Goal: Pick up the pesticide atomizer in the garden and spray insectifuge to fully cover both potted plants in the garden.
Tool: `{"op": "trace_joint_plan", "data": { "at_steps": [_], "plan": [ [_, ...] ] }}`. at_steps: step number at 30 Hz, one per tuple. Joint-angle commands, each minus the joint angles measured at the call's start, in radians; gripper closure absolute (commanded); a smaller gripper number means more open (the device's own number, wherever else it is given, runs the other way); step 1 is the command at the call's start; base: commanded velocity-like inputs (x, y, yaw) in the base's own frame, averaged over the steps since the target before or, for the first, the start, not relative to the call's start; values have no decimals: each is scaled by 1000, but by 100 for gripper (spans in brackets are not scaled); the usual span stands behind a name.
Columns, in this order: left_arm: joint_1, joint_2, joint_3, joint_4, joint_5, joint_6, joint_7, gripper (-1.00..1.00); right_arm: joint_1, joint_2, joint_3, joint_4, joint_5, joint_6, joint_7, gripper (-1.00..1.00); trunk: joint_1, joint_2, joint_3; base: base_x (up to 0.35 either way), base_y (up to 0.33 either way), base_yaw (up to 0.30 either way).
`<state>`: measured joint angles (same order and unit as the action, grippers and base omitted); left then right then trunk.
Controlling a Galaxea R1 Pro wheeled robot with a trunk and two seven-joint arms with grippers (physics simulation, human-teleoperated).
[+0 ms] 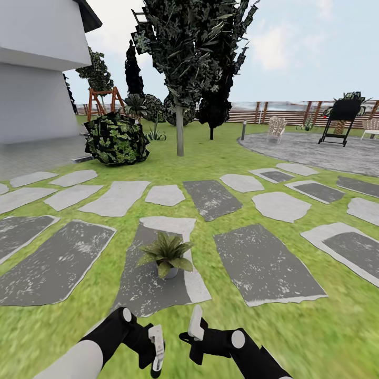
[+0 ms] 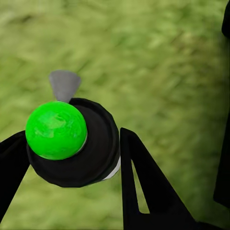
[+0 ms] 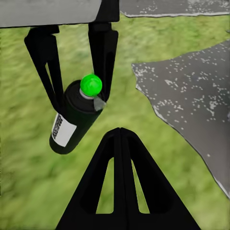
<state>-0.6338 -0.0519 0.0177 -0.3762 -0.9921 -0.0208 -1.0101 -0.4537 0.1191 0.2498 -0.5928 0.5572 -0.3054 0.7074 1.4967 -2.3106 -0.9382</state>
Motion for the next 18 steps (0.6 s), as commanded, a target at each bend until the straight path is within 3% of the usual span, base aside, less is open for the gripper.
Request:
{"op": "trace_joint_plan", "data": {
  "at_steps": [1,3,8,12,18],
  "plan": [
    [0,-1,2,-1,-5,-2,-3,100,0,0,-1,-1,11,-6,0,100,0,0,-1,0,0,0],
    [0,-2,2,-1,-2,-2,-3,100,0,1,-1,-1,10,-6,0,100,0,0,-1,0,0,0],
    [0,-1,0,-1,68,-5,-3,100,0,1,-1,-1,11,-6,0,100,0,0,-1,0,0,0],
    [1,-2,-1,-1,75,-7,-4,100,0,1,-1,0,11,-6,0,100,0,0,-1,0,0,0],
    [2,-2,1,1,92,-66,-4,100,0,1,-1,-1,10,-6,0,100,0,0,-1,0,0,0]
  ]
}}
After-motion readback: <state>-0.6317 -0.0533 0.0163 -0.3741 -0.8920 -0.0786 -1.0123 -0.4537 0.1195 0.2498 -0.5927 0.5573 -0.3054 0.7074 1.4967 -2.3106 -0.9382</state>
